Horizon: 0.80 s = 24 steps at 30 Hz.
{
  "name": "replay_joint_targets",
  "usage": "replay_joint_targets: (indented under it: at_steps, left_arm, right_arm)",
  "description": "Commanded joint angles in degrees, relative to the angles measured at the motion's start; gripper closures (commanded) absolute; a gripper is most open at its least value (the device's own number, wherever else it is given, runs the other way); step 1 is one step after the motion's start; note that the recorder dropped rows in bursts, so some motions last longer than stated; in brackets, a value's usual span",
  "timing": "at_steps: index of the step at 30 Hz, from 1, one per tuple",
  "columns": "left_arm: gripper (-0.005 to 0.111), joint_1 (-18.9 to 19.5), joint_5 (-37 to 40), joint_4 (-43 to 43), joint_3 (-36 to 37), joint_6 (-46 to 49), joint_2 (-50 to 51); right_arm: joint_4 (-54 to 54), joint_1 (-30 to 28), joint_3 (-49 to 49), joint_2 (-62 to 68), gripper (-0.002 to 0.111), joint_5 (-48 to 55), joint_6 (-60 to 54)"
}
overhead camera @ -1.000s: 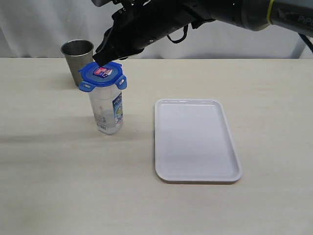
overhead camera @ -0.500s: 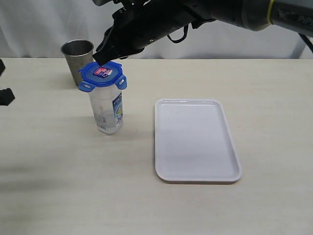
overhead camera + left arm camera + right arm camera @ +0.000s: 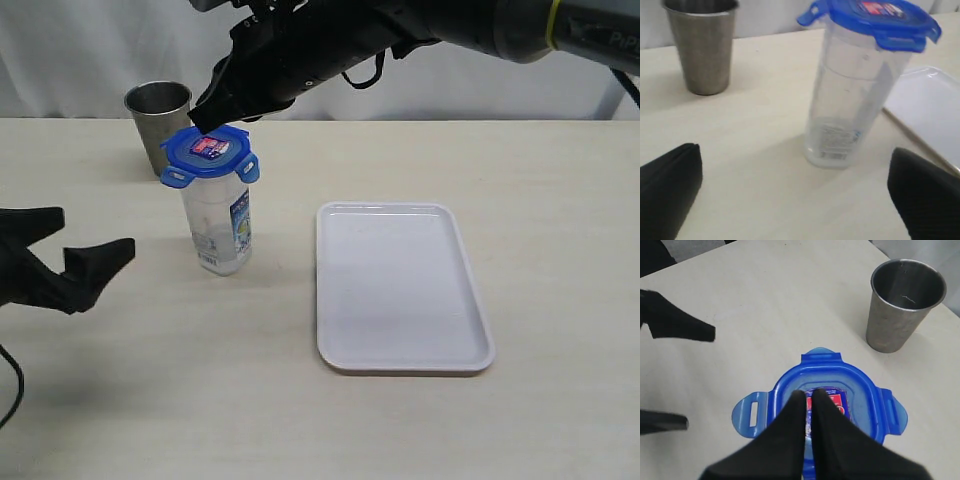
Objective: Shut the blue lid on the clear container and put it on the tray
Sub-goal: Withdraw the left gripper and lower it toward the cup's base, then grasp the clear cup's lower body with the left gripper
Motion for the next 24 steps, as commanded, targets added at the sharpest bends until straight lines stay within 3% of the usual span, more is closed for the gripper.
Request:
replay_joint_targets:
  at_steps: [1, 3, 12, 24]
  left_arm:
    - [0.007, -4.0, -11.9, 0.5, -1.2, 10.9, 7.9]
    - [0.007, -5.1, -13.4, 0.6, -2.1, 15.5, 10.7]
    - [0.007, -9.2, -13.4, 0.3, -11.5, 14.0, 21.6]
    - [0.007, -9.3, -14.2, 0.5, -20.5, 10.5, 29.0]
  right_arm:
    - [-0.4, -0.1, 0.0, -0.6, 0.104, 0.7, 0.7]
    - [-0.4, -0.1, 0.0, -0.6, 0.104, 0.9, 1.2]
    - [-0.4, -0.1, 0.0, -0.6, 0.104, 1.2, 1.7]
    - [-0.5, -0.1, 0.0, -0.6, 0.104, 1.0, 1.8]
